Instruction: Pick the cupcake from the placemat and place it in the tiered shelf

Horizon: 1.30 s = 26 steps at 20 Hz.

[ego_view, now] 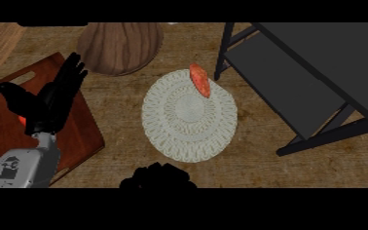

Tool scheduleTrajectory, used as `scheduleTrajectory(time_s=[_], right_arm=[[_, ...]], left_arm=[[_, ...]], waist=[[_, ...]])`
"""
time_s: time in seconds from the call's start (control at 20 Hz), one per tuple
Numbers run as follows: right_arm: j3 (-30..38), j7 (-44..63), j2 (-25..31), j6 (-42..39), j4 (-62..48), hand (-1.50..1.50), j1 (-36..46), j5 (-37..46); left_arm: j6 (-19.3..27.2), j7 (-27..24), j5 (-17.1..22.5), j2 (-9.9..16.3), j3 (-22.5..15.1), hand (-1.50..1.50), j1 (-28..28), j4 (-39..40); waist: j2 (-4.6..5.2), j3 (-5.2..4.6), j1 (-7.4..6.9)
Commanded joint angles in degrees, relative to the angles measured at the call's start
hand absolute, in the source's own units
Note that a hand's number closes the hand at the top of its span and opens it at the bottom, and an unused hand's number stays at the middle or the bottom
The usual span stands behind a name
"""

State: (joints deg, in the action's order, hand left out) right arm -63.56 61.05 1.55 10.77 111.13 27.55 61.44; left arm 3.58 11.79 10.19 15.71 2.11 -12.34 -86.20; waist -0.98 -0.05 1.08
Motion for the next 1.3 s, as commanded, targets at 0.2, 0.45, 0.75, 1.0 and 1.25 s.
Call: scheduleTrajectory(time_s=[0.2,0.45,0.75,1.0,1.25], right_arm=[[13.76,14.32,-1.49,-16.44,18.76,1.50,5.86,-0.04],[21.53,15.68,-1.48,-23.21,23.03,1.50,5.98,-1.64],[32.48,11.78,0.90,-29.01,23.53,1.50,4.44,-4.97],[49.84,4.27,2.90,-29.90,26.06,1.50,3.05,-14.31],[62.68,-3.06,5.97,-32.00,24.88,1.50,1.19,-20.63]], left_arm=[[0.28,0.69,-0.31,-0.67,-0.38,0.00,0.07,-0.97],[-0.41,-2.18,-0.78,-1.74,-0.96,0.00,2.68,-0.54],[-0.95,0.19,0.13,0.52,1.59,0.00,-1.69,1.14],[-0.81,-0.66,-0.35,-0.08,1.51,0.00,-1.08,0.87],[-2.64,0.05,0.17,0.77,1.66,0.00,0.50,-1.86]], waist=[[0.29,-0.08,-0.11],[0.50,-0.10,-0.22],[0.79,-0.03,-0.15],[1.03,0.08,-0.58],[0.90,0.10,-0.93]])
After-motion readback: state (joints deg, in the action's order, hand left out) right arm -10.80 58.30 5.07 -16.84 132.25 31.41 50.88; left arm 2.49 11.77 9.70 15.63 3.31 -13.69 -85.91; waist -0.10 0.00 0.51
